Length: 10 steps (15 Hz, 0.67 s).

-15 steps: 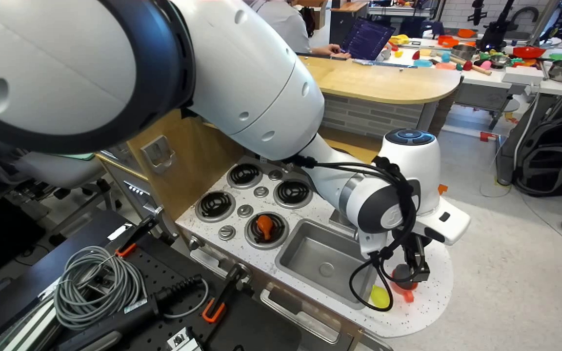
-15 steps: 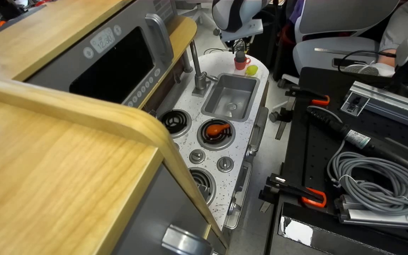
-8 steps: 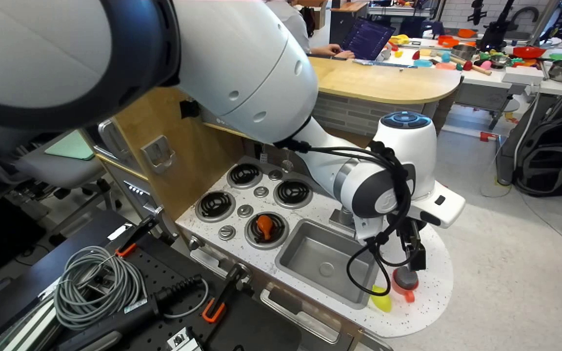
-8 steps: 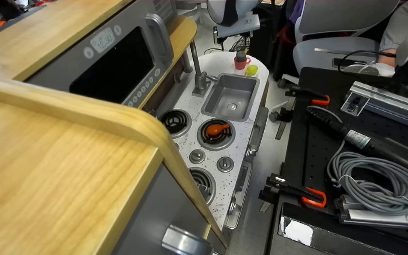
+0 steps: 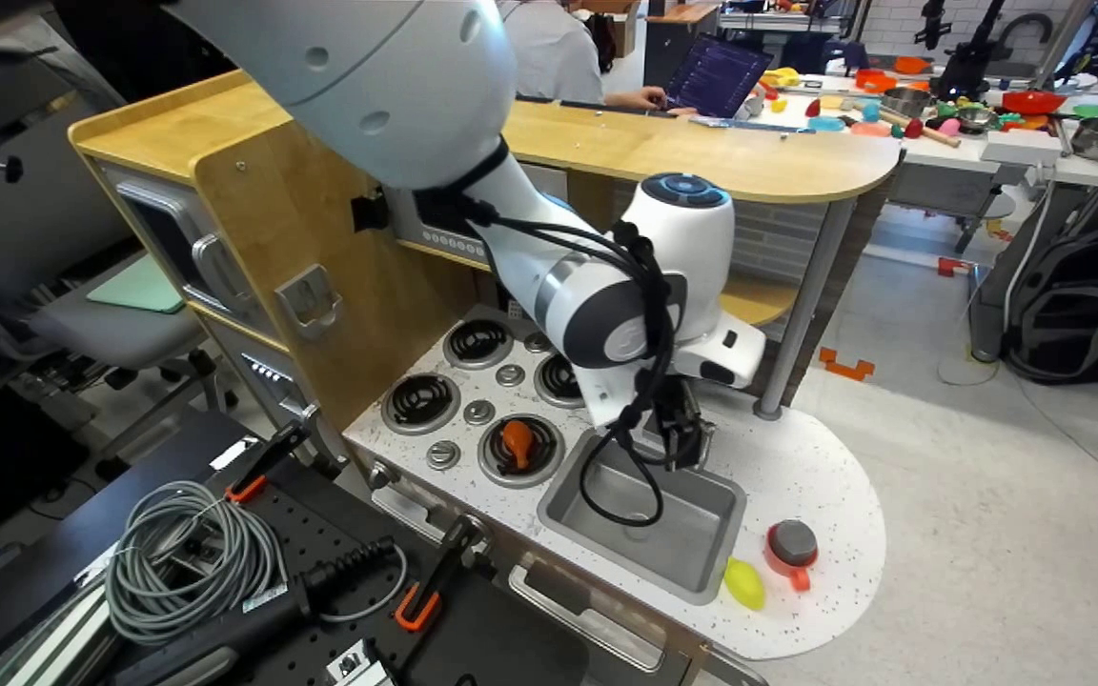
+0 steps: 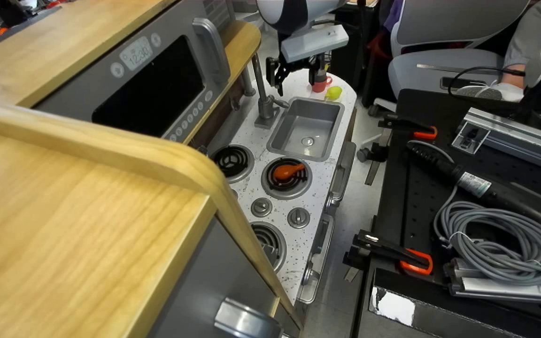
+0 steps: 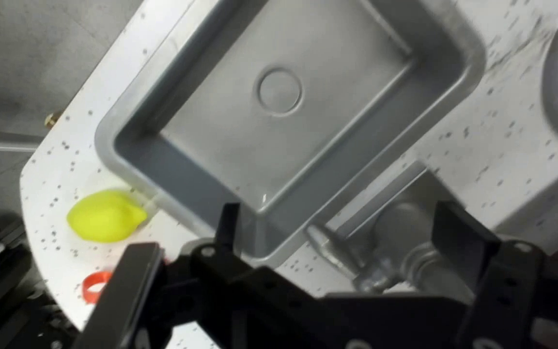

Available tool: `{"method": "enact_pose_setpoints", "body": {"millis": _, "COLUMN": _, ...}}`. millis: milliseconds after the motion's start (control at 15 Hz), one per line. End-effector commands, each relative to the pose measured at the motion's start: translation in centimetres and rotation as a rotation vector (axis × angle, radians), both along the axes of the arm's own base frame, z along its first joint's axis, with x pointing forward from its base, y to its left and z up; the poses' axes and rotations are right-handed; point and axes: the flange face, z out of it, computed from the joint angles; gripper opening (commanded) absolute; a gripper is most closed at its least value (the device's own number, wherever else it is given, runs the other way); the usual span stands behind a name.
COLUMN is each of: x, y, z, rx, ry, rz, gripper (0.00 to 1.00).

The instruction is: Put the grey cup in the orange cup

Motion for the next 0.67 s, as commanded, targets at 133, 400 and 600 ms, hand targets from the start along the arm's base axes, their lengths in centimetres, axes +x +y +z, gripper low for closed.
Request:
{"method": "enact_pose_setpoints", "body": {"millis": 133, "x": -4.2, "y": 8.5, "z": 3.3, "rx": 0.136, "ry": 0.031, "rz": 0.257, "gripper": 1.0}}
{"method": "enact_pose_setpoints", "body": {"millis": 400, "x": -5.7, "y": 12.5, "z": 6.4, "rx": 0.163, "ry": 0.043, "rz": 0.496, "gripper": 1.0}}
{"method": "enact_pose_setpoints", "body": {"millis": 600, "x": -6.7, "y": 13.9, "z": 9.7, "rx": 0.146, "ry": 0.039, "rz": 0.607, "gripper": 1.0}}
